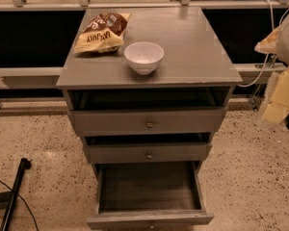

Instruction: Close bottom drawer

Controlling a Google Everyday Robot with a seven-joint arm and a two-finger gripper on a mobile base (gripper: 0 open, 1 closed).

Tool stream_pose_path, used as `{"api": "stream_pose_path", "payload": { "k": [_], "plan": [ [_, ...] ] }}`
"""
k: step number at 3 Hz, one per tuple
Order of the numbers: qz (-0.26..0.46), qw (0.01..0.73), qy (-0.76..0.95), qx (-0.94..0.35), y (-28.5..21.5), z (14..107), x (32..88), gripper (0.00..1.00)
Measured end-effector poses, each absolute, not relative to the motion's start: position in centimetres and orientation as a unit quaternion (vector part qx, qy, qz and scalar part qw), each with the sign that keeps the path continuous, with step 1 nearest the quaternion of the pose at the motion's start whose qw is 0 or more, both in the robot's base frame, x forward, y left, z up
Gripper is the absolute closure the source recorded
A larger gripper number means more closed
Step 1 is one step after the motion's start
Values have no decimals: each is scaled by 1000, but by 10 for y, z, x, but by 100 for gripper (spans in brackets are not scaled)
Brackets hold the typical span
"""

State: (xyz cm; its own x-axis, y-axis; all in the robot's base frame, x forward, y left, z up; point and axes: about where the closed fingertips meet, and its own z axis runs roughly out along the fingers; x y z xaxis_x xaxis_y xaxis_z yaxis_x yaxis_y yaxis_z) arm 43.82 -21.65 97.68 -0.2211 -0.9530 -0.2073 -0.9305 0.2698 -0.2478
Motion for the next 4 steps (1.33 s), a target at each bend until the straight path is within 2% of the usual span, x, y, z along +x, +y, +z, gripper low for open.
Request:
{"api": "stream_pose_path", "payload": {
  "k": [2, 3, 4],
  "plan": [
    [-12, 176, 769, -615, -207, 950, 435, 0],
    [63, 217, 746, -627, -195, 875, 414, 0],
    [89, 249, 747, -609, -202, 841, 395, 0]
  ]
}}
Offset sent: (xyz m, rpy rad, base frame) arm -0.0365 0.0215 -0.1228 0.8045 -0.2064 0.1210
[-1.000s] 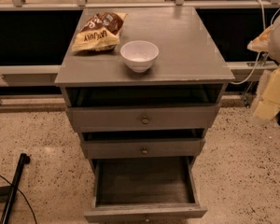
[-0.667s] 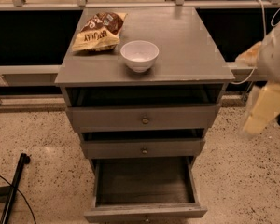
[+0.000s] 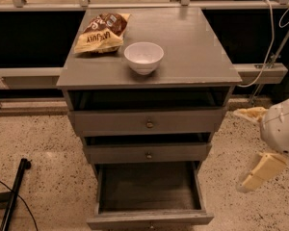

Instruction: Close bottom drawer

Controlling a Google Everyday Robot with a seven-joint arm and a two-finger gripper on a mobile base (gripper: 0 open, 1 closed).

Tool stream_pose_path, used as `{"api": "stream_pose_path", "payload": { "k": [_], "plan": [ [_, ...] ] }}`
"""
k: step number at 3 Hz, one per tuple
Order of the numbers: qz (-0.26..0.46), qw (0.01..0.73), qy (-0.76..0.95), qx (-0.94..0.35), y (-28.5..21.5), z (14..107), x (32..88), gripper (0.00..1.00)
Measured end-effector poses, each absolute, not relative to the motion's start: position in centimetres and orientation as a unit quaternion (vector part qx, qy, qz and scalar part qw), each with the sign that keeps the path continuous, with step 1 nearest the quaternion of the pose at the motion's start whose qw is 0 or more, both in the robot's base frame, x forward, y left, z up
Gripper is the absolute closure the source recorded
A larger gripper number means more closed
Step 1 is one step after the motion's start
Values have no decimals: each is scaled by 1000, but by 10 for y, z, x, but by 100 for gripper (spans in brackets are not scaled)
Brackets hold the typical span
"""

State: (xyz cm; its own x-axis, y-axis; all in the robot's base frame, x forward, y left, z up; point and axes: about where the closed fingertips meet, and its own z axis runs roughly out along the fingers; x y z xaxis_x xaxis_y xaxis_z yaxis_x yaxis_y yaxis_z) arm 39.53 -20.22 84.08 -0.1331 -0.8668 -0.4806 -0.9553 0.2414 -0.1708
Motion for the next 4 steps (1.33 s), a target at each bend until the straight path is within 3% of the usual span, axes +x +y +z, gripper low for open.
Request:
{"api": "stream_pose_path", "payload": {
  "k": [2, 4],
  "plan": [
    [91, 269, 752, -595, -204, 818, 402, 0],
    [98, 308, 726, -607, -183, 655, 398, 0]
  ]
}}
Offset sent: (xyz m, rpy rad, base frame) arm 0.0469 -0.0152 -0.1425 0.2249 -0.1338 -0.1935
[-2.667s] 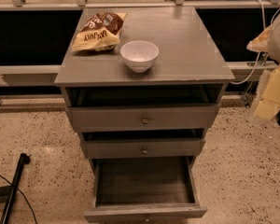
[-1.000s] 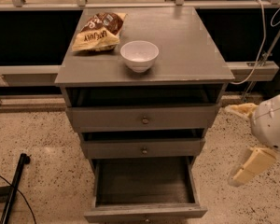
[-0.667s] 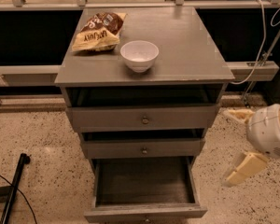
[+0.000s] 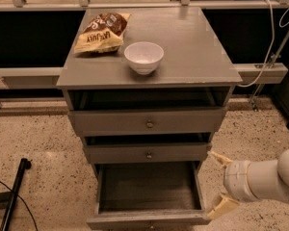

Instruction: Close bottom drawer

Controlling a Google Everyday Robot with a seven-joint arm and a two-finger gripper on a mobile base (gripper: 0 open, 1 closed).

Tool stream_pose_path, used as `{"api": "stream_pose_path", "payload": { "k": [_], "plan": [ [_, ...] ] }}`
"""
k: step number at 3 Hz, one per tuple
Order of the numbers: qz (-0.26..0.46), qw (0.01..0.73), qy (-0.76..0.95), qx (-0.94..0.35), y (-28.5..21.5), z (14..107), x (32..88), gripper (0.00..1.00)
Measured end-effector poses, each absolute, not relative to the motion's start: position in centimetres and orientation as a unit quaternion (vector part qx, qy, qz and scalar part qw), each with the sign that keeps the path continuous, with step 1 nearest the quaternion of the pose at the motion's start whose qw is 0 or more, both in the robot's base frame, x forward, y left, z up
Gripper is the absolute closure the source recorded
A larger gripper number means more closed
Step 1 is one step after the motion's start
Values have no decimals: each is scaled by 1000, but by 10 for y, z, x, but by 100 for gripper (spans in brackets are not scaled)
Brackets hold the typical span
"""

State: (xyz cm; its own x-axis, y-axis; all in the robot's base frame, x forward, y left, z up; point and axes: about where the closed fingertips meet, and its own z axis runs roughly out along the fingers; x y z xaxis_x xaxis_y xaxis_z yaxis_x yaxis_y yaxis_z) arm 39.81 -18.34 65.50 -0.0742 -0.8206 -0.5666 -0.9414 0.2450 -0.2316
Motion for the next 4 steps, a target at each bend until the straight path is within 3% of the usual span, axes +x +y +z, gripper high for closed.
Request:
{"api": "stream_pose_path", "payload": {
  "k": [1, 2, 3, 4],
  "plan": [
    [81, 319, 730, -599, -188, 663, 409, 0],
    [130, 342, 687, -628, -151, 657, 422, 0],
    [191, 416, 643, -613, -111, 630, 430, 0],
    [199, 467, 629, -589, -107, 577, 436, 0]
  ]
}}
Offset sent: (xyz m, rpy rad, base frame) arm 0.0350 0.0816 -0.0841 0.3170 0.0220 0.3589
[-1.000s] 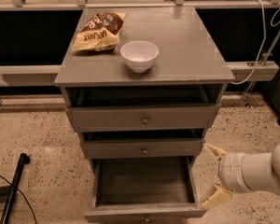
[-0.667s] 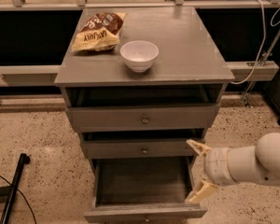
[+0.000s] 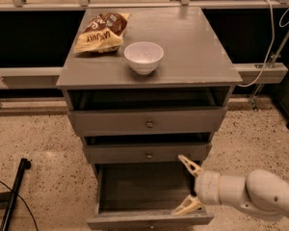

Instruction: Close bottom drawer

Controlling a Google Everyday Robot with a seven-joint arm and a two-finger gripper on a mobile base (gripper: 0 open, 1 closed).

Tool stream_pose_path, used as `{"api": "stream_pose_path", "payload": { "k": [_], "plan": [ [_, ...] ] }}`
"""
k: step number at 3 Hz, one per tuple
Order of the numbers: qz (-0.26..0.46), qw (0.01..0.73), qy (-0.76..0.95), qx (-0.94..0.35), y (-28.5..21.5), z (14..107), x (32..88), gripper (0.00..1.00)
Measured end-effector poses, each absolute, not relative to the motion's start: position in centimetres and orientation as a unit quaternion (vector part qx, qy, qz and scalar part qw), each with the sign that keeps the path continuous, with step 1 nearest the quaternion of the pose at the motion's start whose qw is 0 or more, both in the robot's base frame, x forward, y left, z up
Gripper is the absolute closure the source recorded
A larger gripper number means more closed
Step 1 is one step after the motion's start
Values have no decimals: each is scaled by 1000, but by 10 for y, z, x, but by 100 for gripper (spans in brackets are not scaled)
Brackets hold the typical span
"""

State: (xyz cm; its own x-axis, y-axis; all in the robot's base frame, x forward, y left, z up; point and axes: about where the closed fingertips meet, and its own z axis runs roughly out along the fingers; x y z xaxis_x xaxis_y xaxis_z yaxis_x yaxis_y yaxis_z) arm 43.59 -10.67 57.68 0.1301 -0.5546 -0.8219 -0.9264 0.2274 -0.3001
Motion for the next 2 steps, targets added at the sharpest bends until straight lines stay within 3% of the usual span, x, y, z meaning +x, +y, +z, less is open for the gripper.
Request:
{"api": "stream_pose_path", "payload": {
  "k": [2],
  "plan": [
    [258, 469, 639, -552, -96, 462, 419, 0]
  ]
}}
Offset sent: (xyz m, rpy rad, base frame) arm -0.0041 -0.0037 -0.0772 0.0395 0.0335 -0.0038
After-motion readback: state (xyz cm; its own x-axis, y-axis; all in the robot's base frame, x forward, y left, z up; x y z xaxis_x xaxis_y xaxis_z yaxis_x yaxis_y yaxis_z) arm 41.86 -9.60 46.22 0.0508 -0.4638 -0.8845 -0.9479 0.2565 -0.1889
